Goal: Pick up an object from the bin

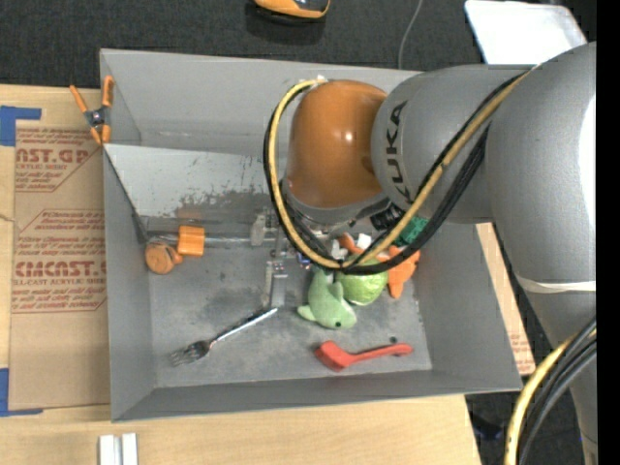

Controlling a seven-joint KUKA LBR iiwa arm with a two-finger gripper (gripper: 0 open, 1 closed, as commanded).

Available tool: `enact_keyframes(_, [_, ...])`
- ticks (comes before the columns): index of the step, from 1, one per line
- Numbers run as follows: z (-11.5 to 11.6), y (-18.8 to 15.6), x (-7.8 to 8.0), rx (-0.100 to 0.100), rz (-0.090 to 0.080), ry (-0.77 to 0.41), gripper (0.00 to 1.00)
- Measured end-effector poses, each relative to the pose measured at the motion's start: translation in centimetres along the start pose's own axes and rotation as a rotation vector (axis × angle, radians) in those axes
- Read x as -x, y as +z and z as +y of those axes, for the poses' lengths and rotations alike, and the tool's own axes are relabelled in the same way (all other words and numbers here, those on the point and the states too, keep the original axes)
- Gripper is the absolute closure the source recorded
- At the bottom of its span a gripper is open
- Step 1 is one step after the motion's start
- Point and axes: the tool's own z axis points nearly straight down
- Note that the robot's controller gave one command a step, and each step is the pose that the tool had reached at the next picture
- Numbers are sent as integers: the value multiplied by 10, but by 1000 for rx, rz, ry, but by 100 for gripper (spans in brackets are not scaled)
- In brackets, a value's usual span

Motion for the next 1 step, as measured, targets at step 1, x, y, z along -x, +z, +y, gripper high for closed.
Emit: enact_keyframes(1, [-13,28,-5,0,-4,-286,0])
